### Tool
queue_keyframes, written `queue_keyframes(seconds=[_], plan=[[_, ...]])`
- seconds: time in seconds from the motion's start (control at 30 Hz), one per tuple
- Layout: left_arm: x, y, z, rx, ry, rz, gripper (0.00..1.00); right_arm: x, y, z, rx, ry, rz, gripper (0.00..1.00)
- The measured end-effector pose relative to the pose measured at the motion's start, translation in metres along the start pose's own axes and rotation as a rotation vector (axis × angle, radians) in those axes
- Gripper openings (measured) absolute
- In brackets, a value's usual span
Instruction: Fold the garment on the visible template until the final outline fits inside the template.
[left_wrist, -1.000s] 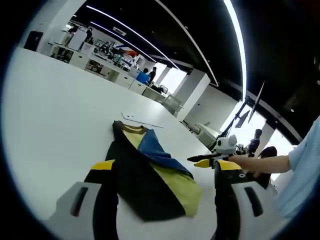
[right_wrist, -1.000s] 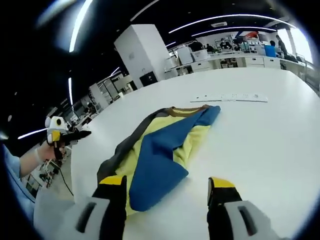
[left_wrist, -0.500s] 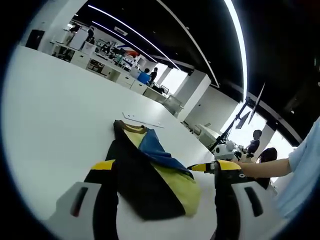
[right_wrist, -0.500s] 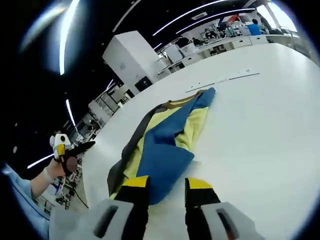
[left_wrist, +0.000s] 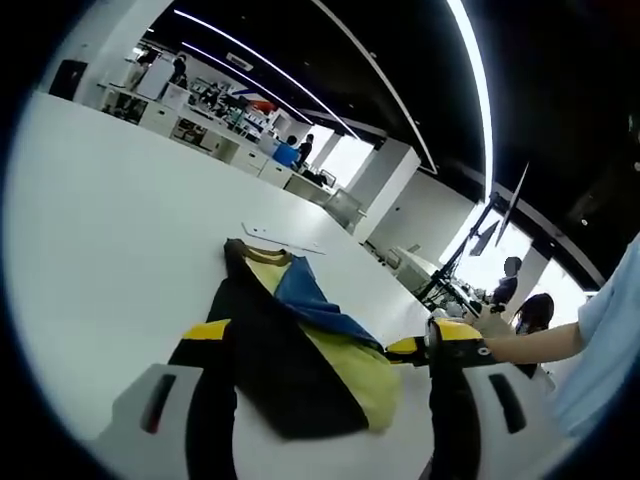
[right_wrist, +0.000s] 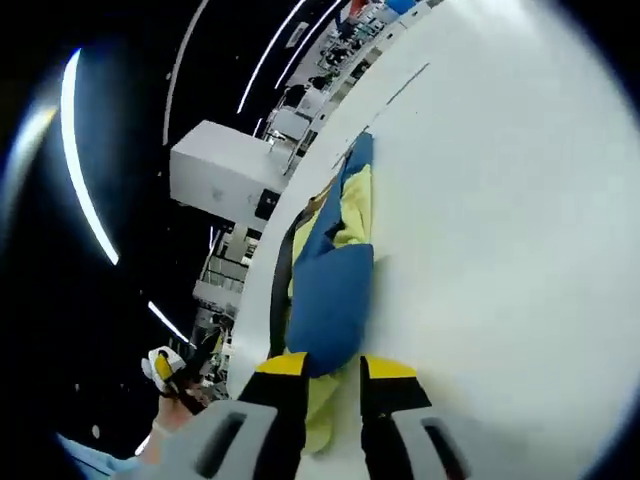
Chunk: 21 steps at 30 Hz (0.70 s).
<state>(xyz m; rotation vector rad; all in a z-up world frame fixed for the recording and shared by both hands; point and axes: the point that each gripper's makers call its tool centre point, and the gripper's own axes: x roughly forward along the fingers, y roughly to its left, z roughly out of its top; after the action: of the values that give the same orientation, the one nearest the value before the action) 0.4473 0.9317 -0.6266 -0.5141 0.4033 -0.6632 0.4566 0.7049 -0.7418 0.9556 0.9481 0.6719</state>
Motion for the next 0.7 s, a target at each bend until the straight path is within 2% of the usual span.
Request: queue_keyframes(seconds=[0.1,0.23,0.37,0.57,0.7], plan=[[0.001,-0.001,-0.001,0.005,0.004,0.000,0.76,0.003,0.004,-0.005,0.100,-0.007,0.049,0.16],[0.001,-0.002,-0.002,0.007,0.011,-0.002,0.76,0.005,-0.001,-0.006,0.126,-0.027,0.049,0.16],[0.001,-0.001,-0.003,0.015,0.016,-0.001,0.76,0.009,-0.001,-0.006,0.196,-0.049,0.071,0.16],[0.000,0.002,-0.004,0.013,0.017,0.009,0.76,0.013,-0.001,0.004,0.304,-0.126,0.111,0.15],[-0.002,0.002,-0.005,0.014,0.020,0.010,0.75,0.014,-0.003,0.006,0.343,-0.151,0.120,0.08]])
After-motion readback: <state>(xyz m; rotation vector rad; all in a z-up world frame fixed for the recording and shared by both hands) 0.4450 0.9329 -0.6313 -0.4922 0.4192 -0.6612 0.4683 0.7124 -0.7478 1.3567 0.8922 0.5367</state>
